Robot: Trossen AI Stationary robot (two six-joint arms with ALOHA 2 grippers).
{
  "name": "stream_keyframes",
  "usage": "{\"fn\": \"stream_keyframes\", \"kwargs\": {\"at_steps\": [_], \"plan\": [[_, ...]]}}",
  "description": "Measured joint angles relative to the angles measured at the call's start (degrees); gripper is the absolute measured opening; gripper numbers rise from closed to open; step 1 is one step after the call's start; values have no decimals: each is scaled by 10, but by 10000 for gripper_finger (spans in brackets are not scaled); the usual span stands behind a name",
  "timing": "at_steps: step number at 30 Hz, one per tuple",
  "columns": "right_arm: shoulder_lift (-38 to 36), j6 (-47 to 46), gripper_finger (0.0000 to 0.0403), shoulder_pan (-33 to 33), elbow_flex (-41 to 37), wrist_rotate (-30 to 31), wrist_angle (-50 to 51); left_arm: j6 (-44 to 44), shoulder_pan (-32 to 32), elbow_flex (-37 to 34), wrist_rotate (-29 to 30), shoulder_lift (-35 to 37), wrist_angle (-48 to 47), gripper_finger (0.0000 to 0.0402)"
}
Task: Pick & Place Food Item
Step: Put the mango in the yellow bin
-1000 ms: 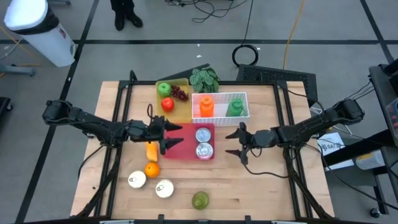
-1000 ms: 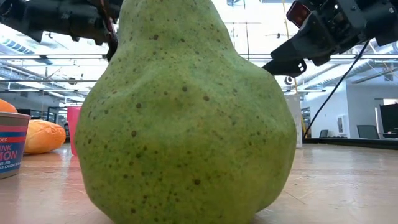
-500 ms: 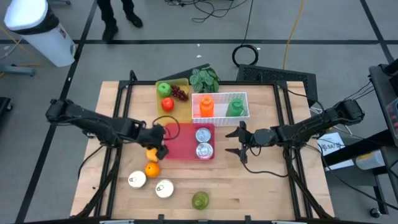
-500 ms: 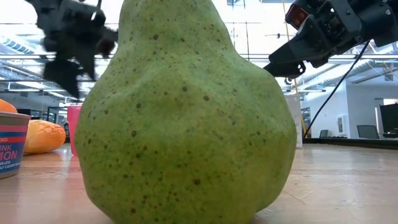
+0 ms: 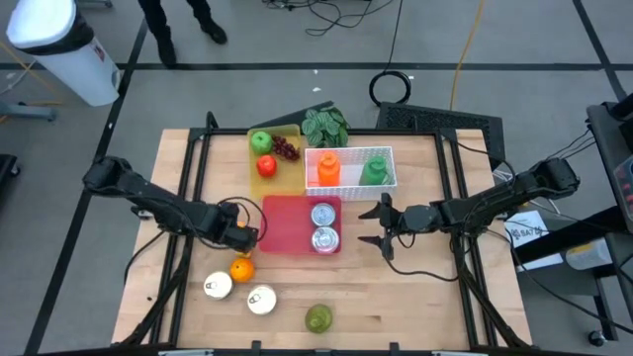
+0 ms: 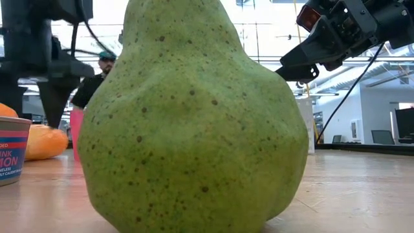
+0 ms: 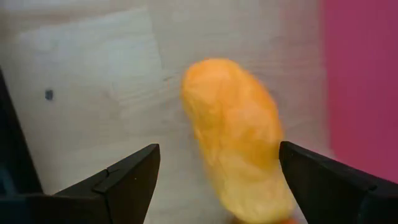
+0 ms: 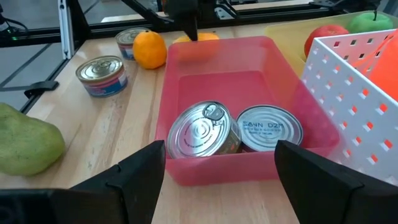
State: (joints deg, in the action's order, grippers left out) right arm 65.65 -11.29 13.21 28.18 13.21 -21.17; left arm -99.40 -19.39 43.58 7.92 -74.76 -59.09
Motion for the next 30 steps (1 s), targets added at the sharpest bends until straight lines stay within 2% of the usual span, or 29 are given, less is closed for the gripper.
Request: {"fn": "stream_keyframes", "kwargs": {"at_steps": [4, 9, 20, 23, 28, 30], "plan": [[0, 0, 283, 0, 0, 0, 0, -17, -2, -12, 1, -25, 42, 340], [0, 0, 283, 0, 0, 0, 4, 6, -3, -29, -4, -57, 110, 340], [0, 0, 283, 0, 0, 0, 8, 36, -1, -30, -64, -91, 92, 334], [0, 0, 283, 0, 0, 0, 9, 44, -2, -30, -65, -92, 91, 304], [0, 0, 283, 0, 0, 0, 9, 49, 2, -30, -61, -91, 81, 221], [0, 0, 283, 0, 0, 0, 9, 53, 6, -30, -59, -87, 69, 220]]}}
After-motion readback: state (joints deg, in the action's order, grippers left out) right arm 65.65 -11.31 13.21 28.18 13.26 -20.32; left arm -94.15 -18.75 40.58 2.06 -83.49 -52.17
